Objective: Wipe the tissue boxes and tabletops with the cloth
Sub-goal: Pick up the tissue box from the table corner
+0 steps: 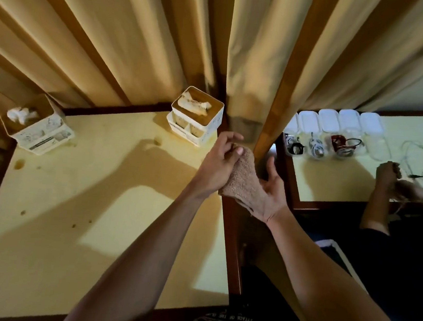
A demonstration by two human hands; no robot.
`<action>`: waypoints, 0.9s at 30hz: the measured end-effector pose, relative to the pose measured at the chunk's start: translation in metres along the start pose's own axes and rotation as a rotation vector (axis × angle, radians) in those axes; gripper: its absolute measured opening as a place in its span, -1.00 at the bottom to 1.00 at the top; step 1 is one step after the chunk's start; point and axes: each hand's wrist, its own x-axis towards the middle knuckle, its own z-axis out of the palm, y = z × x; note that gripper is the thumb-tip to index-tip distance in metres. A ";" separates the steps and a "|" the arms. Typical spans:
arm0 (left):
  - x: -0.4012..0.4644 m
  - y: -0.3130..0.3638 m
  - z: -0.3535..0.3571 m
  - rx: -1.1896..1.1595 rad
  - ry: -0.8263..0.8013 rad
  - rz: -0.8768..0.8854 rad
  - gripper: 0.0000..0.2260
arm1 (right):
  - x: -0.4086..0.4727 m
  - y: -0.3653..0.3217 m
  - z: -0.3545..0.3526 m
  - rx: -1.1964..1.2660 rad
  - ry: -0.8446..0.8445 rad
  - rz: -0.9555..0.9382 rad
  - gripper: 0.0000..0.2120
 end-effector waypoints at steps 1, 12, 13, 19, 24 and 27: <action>0.008 0.001 0.000 0.003 -0.008 -0.011 -0.77 | 0.006 -0.002 0.000 -0.021 0.042 -0.003 -0.29; 0.140 -0.027 -0.032 0.533 0.112 -0.112 -0.56 | 0.124 -0.052 0.001 0.045 -0.019 -0.029 -0.26; 0.151 -0.032 -0.039 0.556 0.119 -0.108 -0.55 | 0.134 -0.059 0.003 -0.023 0.012 -0.047 -0.39; 0.205 -0.055 -0.097 0.830 0.245 -0.210 -0.23 | 0.181 -0.066 0.020 -0.318 0.238 -0.128 -0.60; 0.208 -0.070 -0.129 0.879 0.172 -0.466 0.21 | 0.221 -0.046 0.045 -0.544 0.309 -0.169 -0.36; 0.207 -0.074 -0.134 0.891 0.121 -0.480 0.29 | 0.232 -0.041 0.062 -0.569 0.290 -0.240 -0.31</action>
